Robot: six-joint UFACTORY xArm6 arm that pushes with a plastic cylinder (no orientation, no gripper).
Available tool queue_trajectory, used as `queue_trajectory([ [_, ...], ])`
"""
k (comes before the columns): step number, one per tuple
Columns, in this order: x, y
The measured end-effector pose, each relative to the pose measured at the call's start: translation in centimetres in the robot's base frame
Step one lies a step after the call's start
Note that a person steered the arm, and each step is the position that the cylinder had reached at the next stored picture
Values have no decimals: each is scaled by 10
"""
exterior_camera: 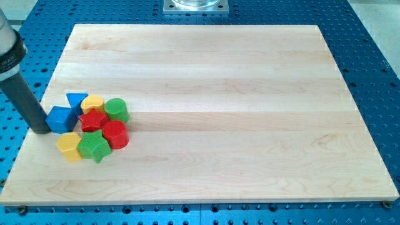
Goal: Push the triangle into group of blocks
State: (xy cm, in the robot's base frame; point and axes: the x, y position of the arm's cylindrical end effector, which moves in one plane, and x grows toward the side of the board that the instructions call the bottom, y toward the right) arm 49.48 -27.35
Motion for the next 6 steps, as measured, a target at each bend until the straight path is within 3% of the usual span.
queue_trajectory([
  [2,-45,-11],
  [3,-105,-1],
  [4,-113,60],
  [6,-91,64],
])
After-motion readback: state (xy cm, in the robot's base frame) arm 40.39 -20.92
